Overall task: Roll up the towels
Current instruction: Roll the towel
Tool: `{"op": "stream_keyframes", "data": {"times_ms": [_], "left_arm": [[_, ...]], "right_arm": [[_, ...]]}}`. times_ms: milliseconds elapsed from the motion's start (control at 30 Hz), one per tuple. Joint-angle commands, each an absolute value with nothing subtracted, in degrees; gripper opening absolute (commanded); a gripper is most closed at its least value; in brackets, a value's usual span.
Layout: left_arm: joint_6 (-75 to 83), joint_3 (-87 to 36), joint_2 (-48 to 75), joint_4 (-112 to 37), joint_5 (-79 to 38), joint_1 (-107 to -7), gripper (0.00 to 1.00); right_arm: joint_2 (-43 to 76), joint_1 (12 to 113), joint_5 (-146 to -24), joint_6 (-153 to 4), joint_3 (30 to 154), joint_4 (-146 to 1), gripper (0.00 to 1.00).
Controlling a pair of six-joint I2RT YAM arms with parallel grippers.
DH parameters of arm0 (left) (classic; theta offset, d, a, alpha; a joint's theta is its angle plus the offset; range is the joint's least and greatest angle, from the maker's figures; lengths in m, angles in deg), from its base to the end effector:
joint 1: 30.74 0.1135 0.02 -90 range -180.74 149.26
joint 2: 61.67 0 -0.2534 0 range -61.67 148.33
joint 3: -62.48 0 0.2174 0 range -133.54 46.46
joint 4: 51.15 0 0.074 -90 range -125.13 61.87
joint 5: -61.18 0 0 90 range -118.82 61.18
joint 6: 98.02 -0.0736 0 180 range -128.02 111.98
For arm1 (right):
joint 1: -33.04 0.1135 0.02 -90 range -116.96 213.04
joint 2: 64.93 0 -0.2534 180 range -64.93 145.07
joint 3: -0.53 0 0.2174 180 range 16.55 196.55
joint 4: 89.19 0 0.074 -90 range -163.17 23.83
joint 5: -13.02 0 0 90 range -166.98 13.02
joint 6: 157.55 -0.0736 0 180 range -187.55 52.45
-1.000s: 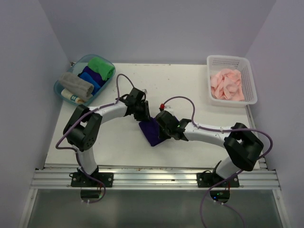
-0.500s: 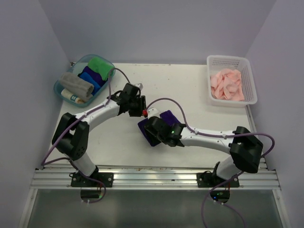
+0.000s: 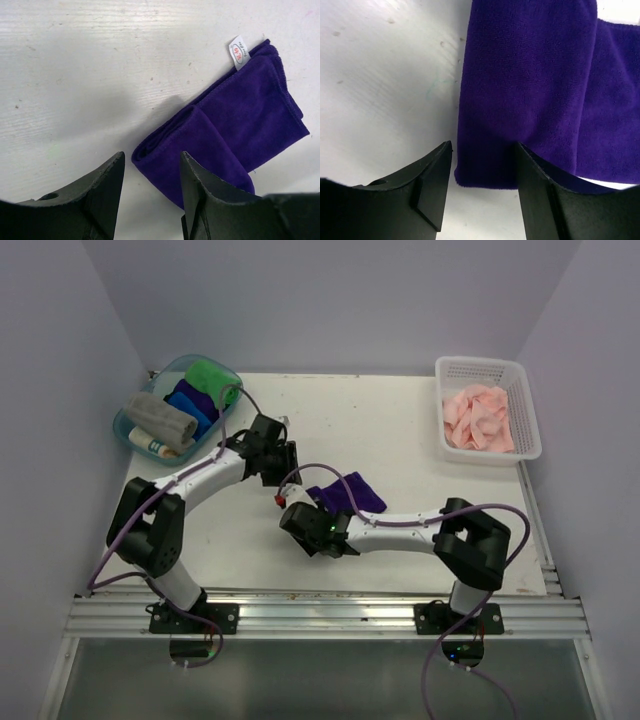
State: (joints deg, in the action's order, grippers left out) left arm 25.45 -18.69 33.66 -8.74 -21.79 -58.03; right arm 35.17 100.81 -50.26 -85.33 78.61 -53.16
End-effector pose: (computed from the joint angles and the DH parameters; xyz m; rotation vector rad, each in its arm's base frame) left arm 0.2939 -0.1618 0.1899 -0.0939 2.6455 -0.5422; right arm 0.1592 0.3021 0.1629 -0.8755 2.2684 0.0487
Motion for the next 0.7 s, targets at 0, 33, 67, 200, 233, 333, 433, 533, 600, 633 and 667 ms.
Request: {"op": "stream_keyframes", "data": {"times_ms": [0,33,67,200,233,333,433,533,600,633,667], "left_arm": [[26.4,-16.4,31.3,-8.8,-21.4,-55.9,0.52],[26.6,-15.0,30.8,-9.1,-21.1,-55.6,0.52],[27.0,-14.3,29.7,-9.3,-20.8,-55.3,0.52],[27.6,-11.3,26.4,-9.6,-19.3,-54.3,0.53],[27.9,-9.9,25.9,-9.8,-18.7,-54.3,0.53],[29.0,-6.0,23.9,-12.4,-14.8,-54.3,0.56],[30.0,-2.6,23.0,-15.5,-12.2,-54.3,0.61],[31.0,0.1,23.0,-19.0,-8.9,-54.4,0.66],[31.4,1.0,23.2,-21.1,-7.7,-54.5,0.77],[32.2,2.1,23.2,-21.8,-7.7,-54.6,0.83],[32.6,2.7,23.3,-24.0,-7.4,-54.6,0.90]], "right_arm": [[37.8,100.7,-46.5,-85.2,78.7,-55.1,0.55],[38.9,100.6,-46.4,-85.7,78.5,-55.8,0.47],[39.1,100.6,-46.3,-86.0,77.8,-56.4,0.39],[37.5,99.1,-50.4,-87.4,74.7,-60.4,0.06],[35.7,98.9,-52.0,-87.5,73.2,-62.7,0.00],[33.4,97.5,-57.6,-87.2,70.2,-67.0,0.00],[31.3,96.9,-61.8,-87.1,68.2,-69.9,0.00],[29.7,96.0,-64.9,-87.9,66.1,-72.1,0.00],[28.5,94.7,-68.0,-88.7,65.1,-72.8,0.00],[28.2,94.1,-69.0,-89.4,63.9,-74.8,0.00],[27.7,93.7,-70.6,-89.7,63.3,-75.5,0.00]]}}
